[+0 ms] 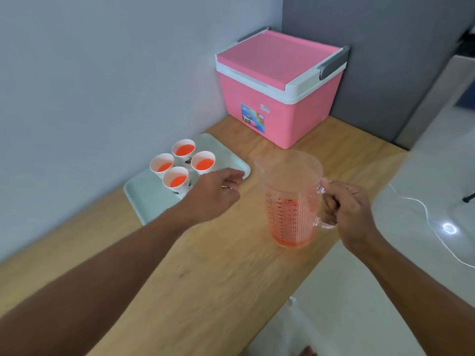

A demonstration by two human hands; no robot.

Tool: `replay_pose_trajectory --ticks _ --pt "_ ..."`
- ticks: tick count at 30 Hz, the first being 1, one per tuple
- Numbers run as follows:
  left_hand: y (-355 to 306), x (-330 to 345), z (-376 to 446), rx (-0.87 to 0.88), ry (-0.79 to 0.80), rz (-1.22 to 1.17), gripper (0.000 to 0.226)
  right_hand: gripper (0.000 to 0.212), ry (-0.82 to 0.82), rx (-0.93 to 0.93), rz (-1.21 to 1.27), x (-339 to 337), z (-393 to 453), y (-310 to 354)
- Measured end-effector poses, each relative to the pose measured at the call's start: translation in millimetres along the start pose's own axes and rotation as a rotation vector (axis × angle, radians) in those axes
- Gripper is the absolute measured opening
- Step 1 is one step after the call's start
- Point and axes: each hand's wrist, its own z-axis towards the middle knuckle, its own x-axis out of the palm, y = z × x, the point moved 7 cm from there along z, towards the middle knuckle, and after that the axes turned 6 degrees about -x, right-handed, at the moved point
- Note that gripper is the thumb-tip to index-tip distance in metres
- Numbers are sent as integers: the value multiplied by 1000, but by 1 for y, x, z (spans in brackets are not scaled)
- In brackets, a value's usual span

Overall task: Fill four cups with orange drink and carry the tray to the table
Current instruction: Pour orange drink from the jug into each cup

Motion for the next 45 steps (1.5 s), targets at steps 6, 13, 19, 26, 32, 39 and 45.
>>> replay_pose_trajectory --ticks 6,13,19,26,32,39,45 --pt "-30 92 -23 -45 117 -181 61 57 -10 -17 5 -32 -13 12" --pt "-66 136 -29 -100 58 -336 61 53 22 -38 -61 -77 -16 24" --pt "-87 152 -11 -63 -22 -413 61 51 53 -67 -122 -97 3 31" --pt "-94 155 41 -60 -69 -457 62 48 4 -94 -179 -112 56 24" --pt "-102 150 98 -45 -92 -477 38 48 -37 -104 -205 -121 113 14" --pt "-116 153 152 -40 -89 -491 45 49 -64 -104 -143 -136 170 7" --pt "-121 162 190 -58 -184 -507 40 47 -7 -102 -123 -153 222 -2"
